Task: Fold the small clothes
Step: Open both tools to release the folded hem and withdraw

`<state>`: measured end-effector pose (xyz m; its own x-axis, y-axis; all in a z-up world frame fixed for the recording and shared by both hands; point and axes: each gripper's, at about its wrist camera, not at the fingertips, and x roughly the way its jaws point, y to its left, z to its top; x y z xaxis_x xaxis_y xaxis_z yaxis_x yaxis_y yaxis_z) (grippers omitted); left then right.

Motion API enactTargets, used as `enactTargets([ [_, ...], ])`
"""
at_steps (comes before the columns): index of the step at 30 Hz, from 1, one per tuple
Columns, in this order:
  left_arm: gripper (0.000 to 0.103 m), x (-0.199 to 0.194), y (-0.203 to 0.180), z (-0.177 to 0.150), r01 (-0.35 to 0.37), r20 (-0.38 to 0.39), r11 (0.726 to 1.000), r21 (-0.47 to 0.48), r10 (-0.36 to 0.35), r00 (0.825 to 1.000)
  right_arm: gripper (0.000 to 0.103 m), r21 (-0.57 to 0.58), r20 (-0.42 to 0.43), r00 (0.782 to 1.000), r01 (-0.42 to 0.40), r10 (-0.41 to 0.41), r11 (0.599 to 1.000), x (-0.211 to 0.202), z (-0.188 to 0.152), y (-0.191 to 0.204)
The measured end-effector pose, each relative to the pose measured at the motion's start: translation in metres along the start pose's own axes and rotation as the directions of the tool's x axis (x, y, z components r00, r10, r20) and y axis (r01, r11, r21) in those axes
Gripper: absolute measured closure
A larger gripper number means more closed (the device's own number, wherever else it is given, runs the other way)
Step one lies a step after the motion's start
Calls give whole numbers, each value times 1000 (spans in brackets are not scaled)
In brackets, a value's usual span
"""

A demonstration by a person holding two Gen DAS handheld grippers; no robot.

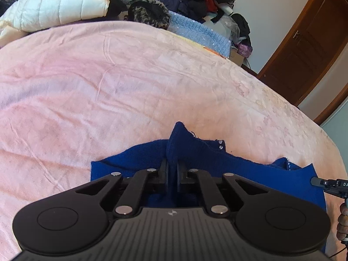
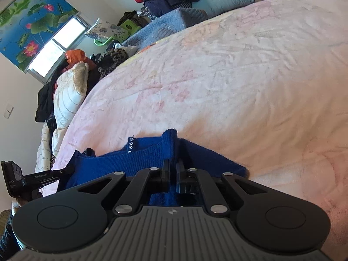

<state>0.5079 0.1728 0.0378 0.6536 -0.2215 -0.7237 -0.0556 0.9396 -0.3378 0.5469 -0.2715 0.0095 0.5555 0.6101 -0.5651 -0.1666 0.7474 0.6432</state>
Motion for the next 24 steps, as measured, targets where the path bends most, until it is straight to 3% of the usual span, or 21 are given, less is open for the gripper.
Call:
enactTargets([
  [3,96,-12,4,2,23,50,999,-29,-21,999,95,20,30,999,-32,31,999,-8,4,-3],
  [5,96,-2,8,0,-12,27,1000,-29,13,1000,95,40,-12,1000,28,-27,999,6,2,-13],
  [7,96,11,8,-4,-53,6,998,-21,53,999,95,46,-8,999,32,-31,998,13,-2,-18],
  [10,96,12,0,-10,-88,45,996,26,87,995,95,59,26,999,23,-25,998,13,-7,-18],
  [12,95,9,-8,-14,-115,60,991,75,110,992,86,69,30,999,43,-45,997,10,-8,-19],
  [14,94,-5,-17,-18,-149,101,979,137,136,986,79,72,52,996,63,-67,995,-2,-9,-15],
  [17,94,-45,-30,-33,-182,222,969,167,143,965,77,-4,142,988,64,-63,998,-35,-17,3],
  [19,94,-64,-50,-52,-199,281,947,253,125,952,76,-54,131,991,12,-5,998,-46,-27,19],
  [21,94,-64,-76,-74,-229,285,898,375,123,951,76,-111,90,996,-13,23,994,-42,-37,38],
  [24,94,-40,-102,-97,-246,225,843,478,153,962,76,-267,79,995,81,-62,960,-20,-53,69],
])
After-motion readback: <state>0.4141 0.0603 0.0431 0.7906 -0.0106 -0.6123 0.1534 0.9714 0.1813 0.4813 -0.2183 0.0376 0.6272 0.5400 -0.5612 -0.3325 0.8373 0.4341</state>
